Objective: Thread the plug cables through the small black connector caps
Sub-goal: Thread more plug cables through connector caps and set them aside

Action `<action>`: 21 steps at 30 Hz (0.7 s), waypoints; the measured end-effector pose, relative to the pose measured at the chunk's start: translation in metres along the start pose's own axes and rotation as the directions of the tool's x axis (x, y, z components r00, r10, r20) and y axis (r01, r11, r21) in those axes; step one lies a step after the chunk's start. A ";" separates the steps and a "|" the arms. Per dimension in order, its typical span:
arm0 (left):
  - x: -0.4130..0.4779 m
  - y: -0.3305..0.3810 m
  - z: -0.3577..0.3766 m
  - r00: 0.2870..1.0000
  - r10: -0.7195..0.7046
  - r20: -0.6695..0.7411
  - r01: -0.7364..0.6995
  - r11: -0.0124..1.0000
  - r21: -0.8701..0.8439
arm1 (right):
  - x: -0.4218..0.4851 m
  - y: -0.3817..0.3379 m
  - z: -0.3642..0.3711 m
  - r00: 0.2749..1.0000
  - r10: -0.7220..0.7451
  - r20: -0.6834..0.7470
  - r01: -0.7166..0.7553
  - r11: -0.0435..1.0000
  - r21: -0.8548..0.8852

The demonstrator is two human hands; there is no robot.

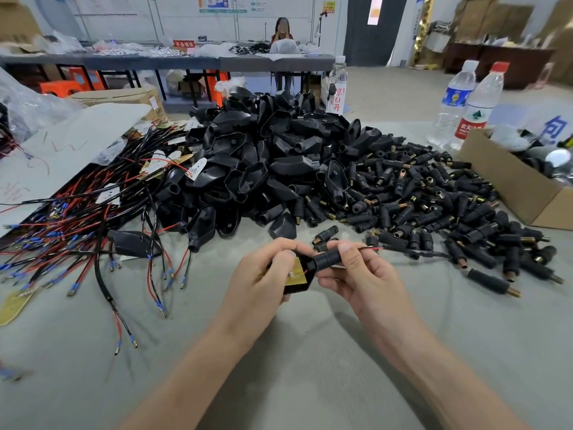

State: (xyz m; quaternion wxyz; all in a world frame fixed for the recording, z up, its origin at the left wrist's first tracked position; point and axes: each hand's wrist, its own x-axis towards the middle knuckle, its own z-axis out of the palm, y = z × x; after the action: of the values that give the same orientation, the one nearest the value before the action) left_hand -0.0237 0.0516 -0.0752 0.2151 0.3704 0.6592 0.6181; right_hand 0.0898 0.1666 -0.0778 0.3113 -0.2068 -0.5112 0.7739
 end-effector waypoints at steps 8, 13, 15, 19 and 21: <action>0.011 0.002 -0.004 0.984 -0.151 0.090 0.175 0.886 -0.430 | 0.005 -0.008 -0.010 0.994 0.001 -0.112 0.013 0.992 0.123; 0.013 0.005 -0.010 0.967 -0.171 0.190 0.246 0.822 -0.514 | 0.006 -0.014 -0.019 0.980 -0.074 -0.183 0.081 0.996 0.029; 0.013 0.005 -0.011 0.962 -0.178 0.206 0.260 0.825 -0.501 | 0.006 -0.015 -0.019 0.982 -0.083 -0.170 0.085 0.996 0.003; 0.013 0.003 -0.013 0.956 -0.152 0.249 0.259 0.835 -0.486 | 0.007 -0.017 -0.018 0.974 -0.129 -0.185 0.127 0.992 -0.022; 0.013 0.001 -0.014 0.953 -0.139 0.268 0.261 0.827 -0.497 | 0.008 -0.019 -0.020 0.963 -0.167 -0.213 0.170 0.985 -0.003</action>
State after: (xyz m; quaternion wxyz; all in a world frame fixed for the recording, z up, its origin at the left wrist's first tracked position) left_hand -0.0421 0.0524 -0.0697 0.4438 0.2916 0.4717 0.7039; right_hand 0.1023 0.1909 -0.0682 0.4304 -0.2414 -0.4849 0.7220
